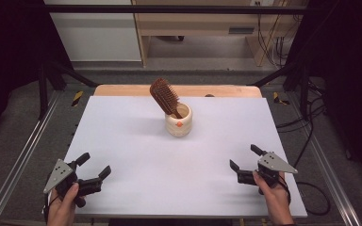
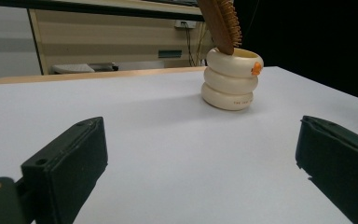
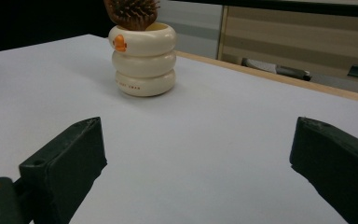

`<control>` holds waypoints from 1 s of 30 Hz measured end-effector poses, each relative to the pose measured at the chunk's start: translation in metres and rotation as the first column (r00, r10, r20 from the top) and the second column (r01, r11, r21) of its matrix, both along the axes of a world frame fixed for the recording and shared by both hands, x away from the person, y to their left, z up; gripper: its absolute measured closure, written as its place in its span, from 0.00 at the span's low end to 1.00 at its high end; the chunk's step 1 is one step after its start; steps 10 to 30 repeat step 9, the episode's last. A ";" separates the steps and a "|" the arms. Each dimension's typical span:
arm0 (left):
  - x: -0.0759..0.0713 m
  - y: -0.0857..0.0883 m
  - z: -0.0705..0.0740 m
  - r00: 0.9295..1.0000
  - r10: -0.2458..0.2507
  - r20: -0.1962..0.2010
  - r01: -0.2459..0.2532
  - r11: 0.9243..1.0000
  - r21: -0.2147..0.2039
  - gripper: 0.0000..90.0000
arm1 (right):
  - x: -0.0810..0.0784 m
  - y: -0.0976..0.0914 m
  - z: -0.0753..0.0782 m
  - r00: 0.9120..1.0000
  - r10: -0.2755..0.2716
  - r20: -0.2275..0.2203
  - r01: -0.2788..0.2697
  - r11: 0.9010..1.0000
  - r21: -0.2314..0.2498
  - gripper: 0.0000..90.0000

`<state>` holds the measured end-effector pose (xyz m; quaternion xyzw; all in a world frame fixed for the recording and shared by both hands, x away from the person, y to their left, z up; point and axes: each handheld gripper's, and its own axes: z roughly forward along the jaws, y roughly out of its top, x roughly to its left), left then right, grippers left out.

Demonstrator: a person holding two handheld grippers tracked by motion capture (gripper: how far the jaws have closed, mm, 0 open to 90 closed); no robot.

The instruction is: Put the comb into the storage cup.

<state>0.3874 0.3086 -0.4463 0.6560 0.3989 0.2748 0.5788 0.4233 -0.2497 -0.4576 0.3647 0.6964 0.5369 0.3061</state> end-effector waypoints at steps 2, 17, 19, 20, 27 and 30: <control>-0.001 -0.002 -0.001 1.000 0.001 0.001 -0.001 1.000 0.002 0.03 | 0.002 0.002 0.000 1.000 -0.001 0.010 0.001 1.000 -0.002 0.04; -0.006 -0.001 0.000 1.000 0.026 0.015 -0.025 0.999 -0.027 0.03 | 0.011 0.012 -0.001 1.000 0.009 0.013 -0.009 1.000 -0.022 0.04; -0.006 -0.001 0.000 1.000 0.026 0.015 -0.025 0.999 -0.027 0.03 | 0.011 0.012 -0.001 1.000 0.009 0.013 -0.009 1.000 -0.022 0.04; -0.006 -0.001 0.000 1.000 0.026 0.015 -0.025 0.999 -0.027 0.03 | 0.011 0.012 -0.001 1.000 0.009 0.013 -0.009 1.000 -0.022 0.04; -0.006 -0.001 0.000 1.000 0.026 0.015 -0.025 0.999 -0.027 0.03 | 0.011 0.012 -0.001 1.000 0.009 0.013 -0.009 1.000 -0.022 0.04; -0.006 -0.001 0.000 1.000 0.026 0.015 -0.025 0.999 -0.027 0.03 | 0.011 0.012 -0.001 1.000 0.009 0.013 -0.009 1.000 -0.022 0.04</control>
